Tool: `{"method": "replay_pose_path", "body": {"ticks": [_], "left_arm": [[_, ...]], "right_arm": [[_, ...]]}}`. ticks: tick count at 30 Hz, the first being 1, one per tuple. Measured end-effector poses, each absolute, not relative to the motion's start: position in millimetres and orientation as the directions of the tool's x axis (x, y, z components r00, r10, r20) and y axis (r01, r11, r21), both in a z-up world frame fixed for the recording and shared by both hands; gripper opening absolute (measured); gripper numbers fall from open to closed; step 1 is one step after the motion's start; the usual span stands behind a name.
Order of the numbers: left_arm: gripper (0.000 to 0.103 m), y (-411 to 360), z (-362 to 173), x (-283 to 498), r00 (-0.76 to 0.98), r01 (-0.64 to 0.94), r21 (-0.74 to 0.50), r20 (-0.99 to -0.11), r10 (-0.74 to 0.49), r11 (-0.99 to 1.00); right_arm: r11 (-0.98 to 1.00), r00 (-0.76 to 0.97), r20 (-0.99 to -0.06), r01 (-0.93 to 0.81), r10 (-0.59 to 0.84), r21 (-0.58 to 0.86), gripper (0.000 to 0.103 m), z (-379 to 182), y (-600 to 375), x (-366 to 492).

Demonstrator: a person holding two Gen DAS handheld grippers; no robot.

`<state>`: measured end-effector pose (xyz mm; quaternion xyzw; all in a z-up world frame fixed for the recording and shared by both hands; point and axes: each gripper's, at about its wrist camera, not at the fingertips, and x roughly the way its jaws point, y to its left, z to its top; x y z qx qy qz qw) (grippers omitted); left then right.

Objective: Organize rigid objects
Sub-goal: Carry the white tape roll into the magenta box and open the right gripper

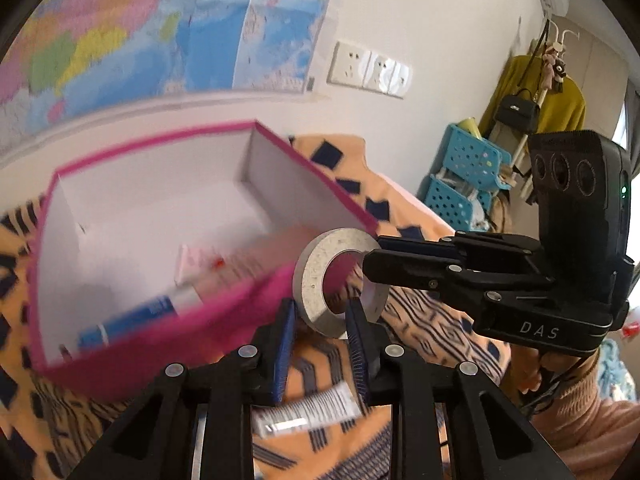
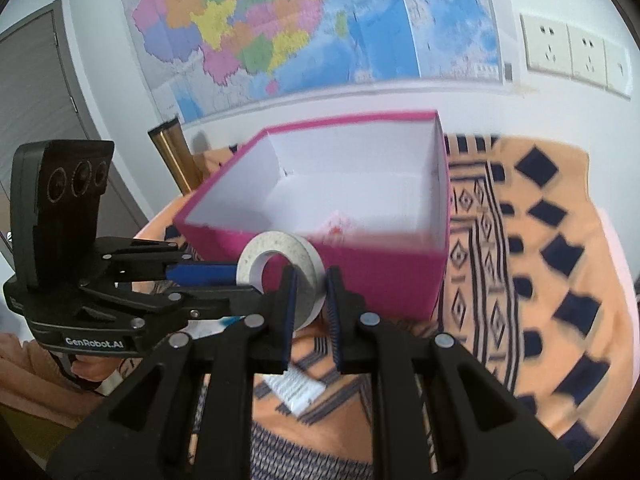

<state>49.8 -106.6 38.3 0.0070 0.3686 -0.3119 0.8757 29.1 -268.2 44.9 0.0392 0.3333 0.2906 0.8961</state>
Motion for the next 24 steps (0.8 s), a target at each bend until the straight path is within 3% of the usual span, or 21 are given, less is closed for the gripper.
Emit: {"method": "replay_pose_path", "body": {"ticks": [8,12,24], "left_arm": [[0.025,-110,54,100,0.535,0.521,-0.234,-0.66,-0.527,0.821],[0.025,-112,45,124,0.485,0.497,-0.291,-0.688,-0.54,0.818],[0.025,-119,25,147,0.485,0.448,-0.268,-0.729,-0.484,0.853]], "right_arm": [[0.834,0.622,-0.572,-0.497,0.534,0.238,0.017,67,-266,74],[0.848,0.611,-0.606,-0.475,0.509,0.234,0.017,61,-266,97],[0.893,0.563,-0.719,-0.409,0.409,0.187,0.017,26,-256,138]]}}
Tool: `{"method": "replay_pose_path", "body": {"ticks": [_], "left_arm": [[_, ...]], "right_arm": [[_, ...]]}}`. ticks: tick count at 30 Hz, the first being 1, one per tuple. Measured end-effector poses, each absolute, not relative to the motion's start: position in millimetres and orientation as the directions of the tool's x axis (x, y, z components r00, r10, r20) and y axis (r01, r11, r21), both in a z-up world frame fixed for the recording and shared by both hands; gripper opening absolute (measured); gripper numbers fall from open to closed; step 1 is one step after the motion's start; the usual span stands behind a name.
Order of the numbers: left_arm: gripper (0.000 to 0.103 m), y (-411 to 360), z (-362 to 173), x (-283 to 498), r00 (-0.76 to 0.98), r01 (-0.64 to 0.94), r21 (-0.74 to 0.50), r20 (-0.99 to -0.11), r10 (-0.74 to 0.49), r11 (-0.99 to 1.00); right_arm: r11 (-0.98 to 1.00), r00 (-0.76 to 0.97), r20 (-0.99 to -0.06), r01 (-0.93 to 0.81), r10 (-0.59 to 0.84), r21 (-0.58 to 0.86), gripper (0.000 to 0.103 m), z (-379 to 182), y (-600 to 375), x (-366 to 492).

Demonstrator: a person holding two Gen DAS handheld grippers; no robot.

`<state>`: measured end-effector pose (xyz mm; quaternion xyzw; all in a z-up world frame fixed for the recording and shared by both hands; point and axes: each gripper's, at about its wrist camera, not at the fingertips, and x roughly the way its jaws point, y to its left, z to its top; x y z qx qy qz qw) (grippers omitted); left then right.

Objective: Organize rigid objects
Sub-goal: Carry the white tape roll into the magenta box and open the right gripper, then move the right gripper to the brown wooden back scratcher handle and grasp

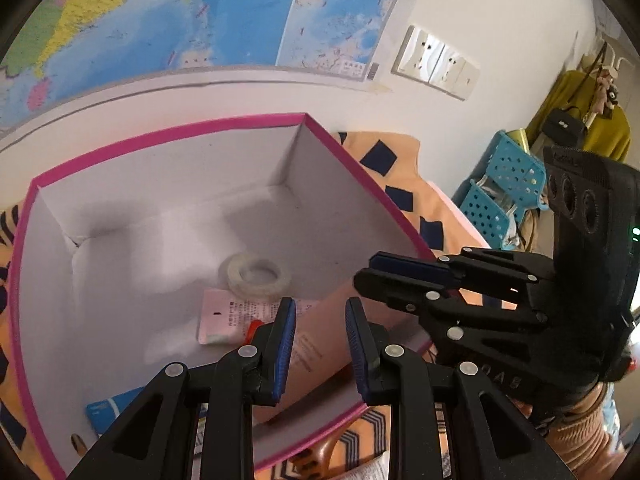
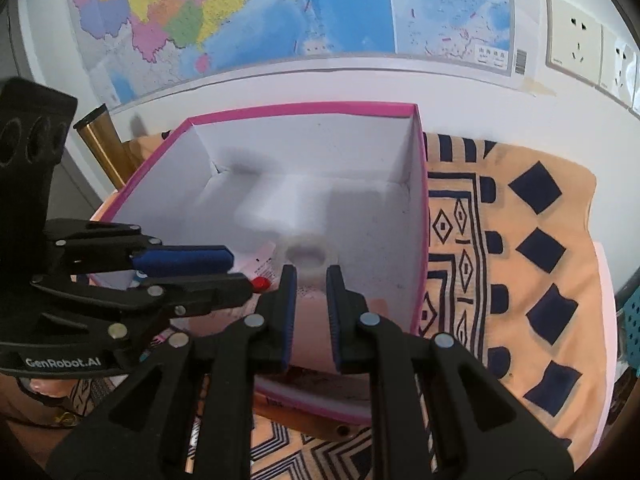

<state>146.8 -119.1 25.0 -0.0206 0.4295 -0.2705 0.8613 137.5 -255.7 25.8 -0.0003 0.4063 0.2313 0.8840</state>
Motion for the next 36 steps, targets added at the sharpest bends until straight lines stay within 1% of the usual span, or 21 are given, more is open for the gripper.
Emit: {"method": "replay_pose_path", "body": {"ticks": [4,6,8,9,10,12,13,17,23,24,26,31,33,36], "left_arm": [[0.027,-100,34,124,0.546,0.454,-0.233,-0.69,-0.475,0.86],[0.03,-88,39,107,0.571,0.467,-0.229,-0.66,-0.489,0.854],[0.032,-79,43,91,0.587,0.484,-0.227,-0.633,-0.506,0.845],[0.036,-75,44,84,0.595,0.489,-0.224,-0.621,-0.51,0.843],[0.039,-71,44,76,0.603,0.49,-0.219,-0.615,-0.509,0.844],[0.041,-65,41,64,0.607,0.49,-0.218,-0.609,-0.51,0.844],[0.042,-62,38,59,0.604,0.488,-0.223,-0.612,-0.511,0.844],[0.042,-53,14,48,0.566,0.471,-0.246,-0.652,-0.504,0.847],[0.042,-63,-28,51,0.477,0.443,-0.288,-0.726,-0.495,0.849],[0.042,-65,-32,53,0.463,0.435,-0.296,-0.736,-0.493,0.851],[0.042,-73,-41,58,0.436,0.427,-0.304,-0.756,-0.489,0.851],[0.042,-89,-56,68,0.385,0.399,-0.302,-0.802,-0.457,0.866],[0.042,-94,-62,71,0.37,0.394,-0.282,-0.823,-0.431,0.875],[0.042,-99,-65,73,0.356,0.399,-0.283,-0.829,-0.432,0.872]], "right_arm": [[0.891,0.59,-0.686,-0.405,0.425,0.204,0.017,30,-266,120],[0.879,0.602,-0.656,-0.42,0.456,0.226,0.024,35,-272,106],[0.865,0.617,-0.618,-0.439,0.487,0.243,0.027,41,-282,86],[0.86,0.619,-0.608,-0.446,0.497,0.25,0.029,42,-284,80],[0.852,0.622,-0.591,-0.455,0.513,0.26,0.03,43,-288,71],[0.836,0.614,-0.575,-0.467,0.541,0.288,0.04,41,-292,58],[0.834,0.612,-0.574,-0.464,0.545,0.297,0.04,38,-294,53],[0.841,0.582,-0.611,-0.425,0.537,0.334,0.041,12,-301,45],[0.856,0.538,-0.666,-0.318,0.517,0.407,0.041,-31,-315,54],[0.857,0.532,-0.672,-0.307,0.515,0.415,0.043,-37,-317,56],[0.862,0.525,-0.683,-0.289,0.507,0.417,0.049,-44,-317,59],[0.862,0.511,-0.695,-0.283,0.506,0.42,0.049,-55,-314,64],[0.86,0.505,-0.697,-0.283,0.509,0.424,0.049,-58,-312,64],[0.86,0.501,-0.699,-0.285,0.509,0.423,0.049,-61,-309,64]]}}
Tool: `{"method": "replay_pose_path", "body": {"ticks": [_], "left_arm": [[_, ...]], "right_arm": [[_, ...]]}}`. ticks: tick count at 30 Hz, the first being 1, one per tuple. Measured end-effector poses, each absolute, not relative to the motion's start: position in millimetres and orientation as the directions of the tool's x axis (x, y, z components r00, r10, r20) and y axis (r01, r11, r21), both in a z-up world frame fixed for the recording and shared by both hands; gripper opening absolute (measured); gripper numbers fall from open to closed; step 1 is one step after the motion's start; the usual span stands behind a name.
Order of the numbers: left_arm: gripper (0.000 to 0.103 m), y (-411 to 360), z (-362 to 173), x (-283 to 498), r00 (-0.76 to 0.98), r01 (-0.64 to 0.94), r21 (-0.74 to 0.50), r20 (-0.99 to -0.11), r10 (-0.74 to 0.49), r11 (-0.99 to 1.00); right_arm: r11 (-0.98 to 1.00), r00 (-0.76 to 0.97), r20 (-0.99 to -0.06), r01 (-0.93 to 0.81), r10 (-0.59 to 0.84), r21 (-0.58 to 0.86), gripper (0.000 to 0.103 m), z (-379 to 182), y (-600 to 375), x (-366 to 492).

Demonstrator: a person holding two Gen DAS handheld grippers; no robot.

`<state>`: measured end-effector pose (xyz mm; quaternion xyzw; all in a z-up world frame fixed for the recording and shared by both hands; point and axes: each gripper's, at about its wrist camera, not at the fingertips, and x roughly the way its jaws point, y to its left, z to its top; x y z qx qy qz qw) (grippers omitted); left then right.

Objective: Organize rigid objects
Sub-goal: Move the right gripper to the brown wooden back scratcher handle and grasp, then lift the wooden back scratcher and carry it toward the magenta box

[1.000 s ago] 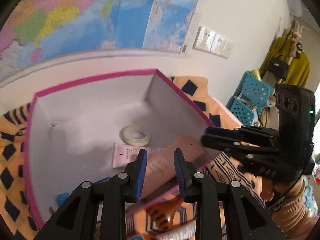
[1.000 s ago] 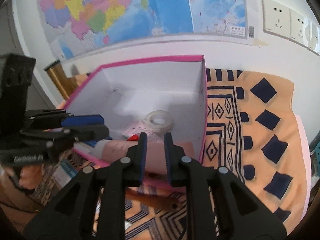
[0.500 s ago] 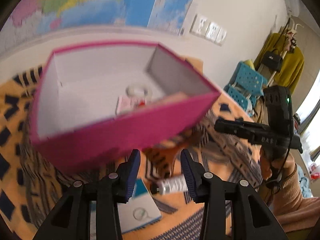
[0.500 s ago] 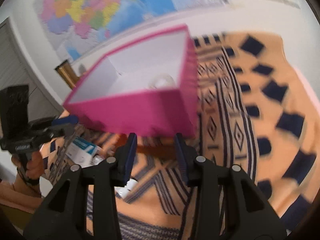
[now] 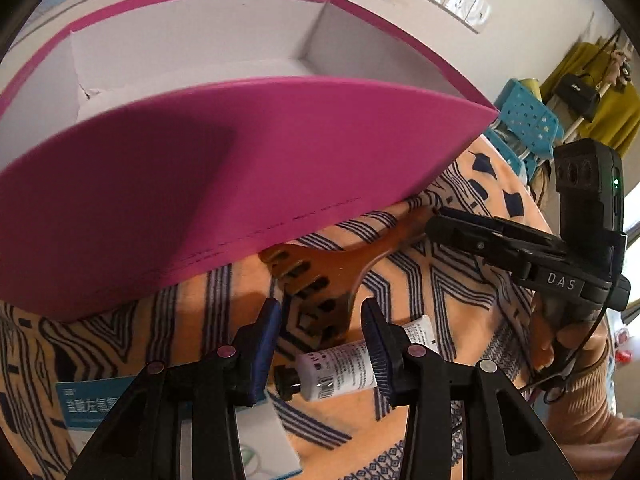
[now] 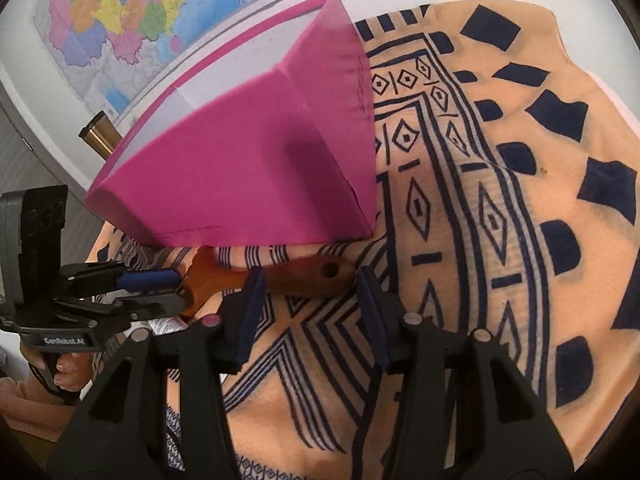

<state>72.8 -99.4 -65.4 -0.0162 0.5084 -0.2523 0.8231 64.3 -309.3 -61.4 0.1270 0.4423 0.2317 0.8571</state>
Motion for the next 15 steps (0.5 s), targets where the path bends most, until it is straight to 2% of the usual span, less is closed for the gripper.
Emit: {"method": "replay_pose_path", "body": {"ticks": [7,15], "left_arm": [[0.046,-106,-67,76,0.35,0.401,-0.282,-0.832,-0.43,0.872],[0.046,-109,-65,76,0.36,0.388,-0.291,-0.826,-0.434,0.875]], "right_arm": [[0.86,0.504,-0.696,-0.297,0.511,0.416,0.049,-62,-306,64],[0.864,0.522,-0.688,-0.31,0.504,0.397,0.049,-53,-304,55]]}}
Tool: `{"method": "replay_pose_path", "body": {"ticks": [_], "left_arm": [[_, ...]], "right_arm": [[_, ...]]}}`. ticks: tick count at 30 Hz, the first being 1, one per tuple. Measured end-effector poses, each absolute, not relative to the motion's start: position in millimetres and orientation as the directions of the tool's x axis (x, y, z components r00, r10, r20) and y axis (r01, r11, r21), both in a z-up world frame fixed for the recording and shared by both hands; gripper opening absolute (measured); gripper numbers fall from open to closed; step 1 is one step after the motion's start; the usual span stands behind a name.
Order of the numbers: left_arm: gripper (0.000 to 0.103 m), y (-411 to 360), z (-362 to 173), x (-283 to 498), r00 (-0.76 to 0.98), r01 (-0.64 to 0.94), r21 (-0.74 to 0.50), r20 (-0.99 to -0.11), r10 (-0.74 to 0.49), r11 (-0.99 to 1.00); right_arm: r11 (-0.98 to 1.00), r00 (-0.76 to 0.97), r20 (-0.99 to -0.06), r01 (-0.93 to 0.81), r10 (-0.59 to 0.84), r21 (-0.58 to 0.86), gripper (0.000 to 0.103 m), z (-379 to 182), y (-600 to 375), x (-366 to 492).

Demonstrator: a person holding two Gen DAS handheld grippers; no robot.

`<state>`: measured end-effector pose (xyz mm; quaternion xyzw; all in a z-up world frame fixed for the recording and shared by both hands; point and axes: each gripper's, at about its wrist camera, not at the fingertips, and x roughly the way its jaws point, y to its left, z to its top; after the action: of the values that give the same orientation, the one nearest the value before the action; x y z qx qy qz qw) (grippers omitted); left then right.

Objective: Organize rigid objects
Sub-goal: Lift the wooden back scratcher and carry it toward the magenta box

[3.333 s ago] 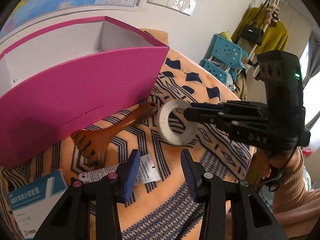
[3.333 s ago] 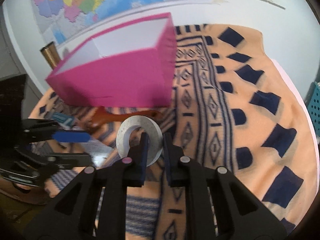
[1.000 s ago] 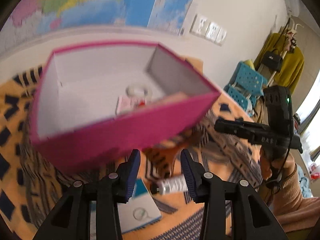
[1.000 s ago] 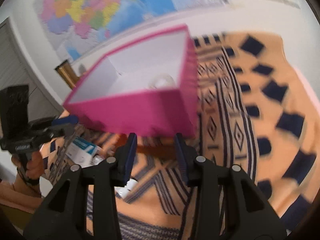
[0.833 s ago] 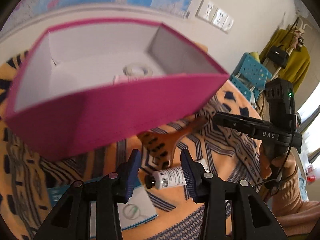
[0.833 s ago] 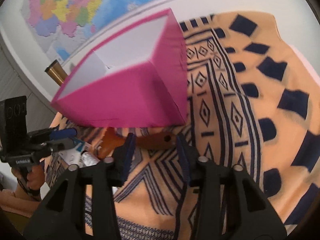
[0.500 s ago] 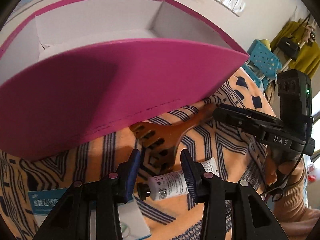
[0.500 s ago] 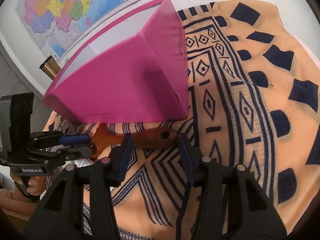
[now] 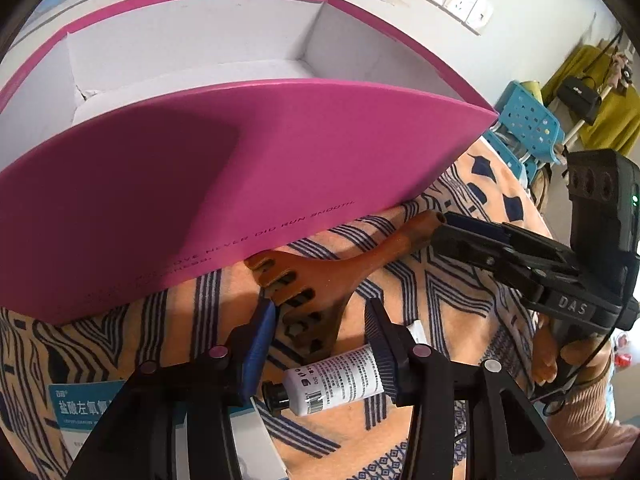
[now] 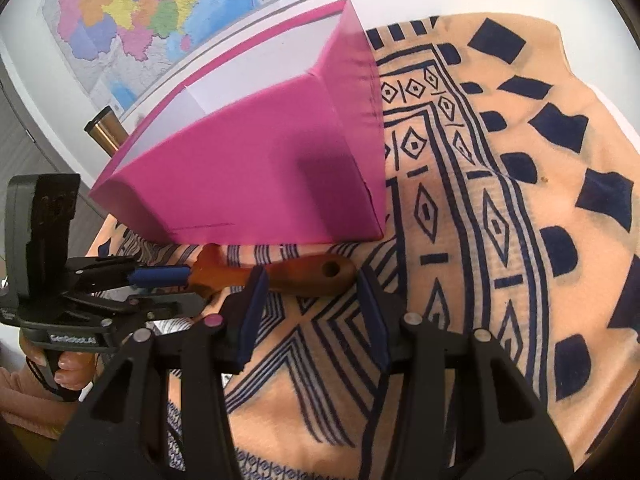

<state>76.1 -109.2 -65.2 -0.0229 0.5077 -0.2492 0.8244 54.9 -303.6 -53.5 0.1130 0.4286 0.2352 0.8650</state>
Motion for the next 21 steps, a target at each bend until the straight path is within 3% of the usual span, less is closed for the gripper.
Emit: {"method": "replay_pose_path", "body": {"ticks": [21], "left_arm": [[0.046,-91,-40,48,0.423,0.395,-0.302,-0.779,-0.463,0.868]], "right_arm": [[0.855,0.565,-0.641,-0.351,0.519,0.382,0.049,-21,-299,27]]}}
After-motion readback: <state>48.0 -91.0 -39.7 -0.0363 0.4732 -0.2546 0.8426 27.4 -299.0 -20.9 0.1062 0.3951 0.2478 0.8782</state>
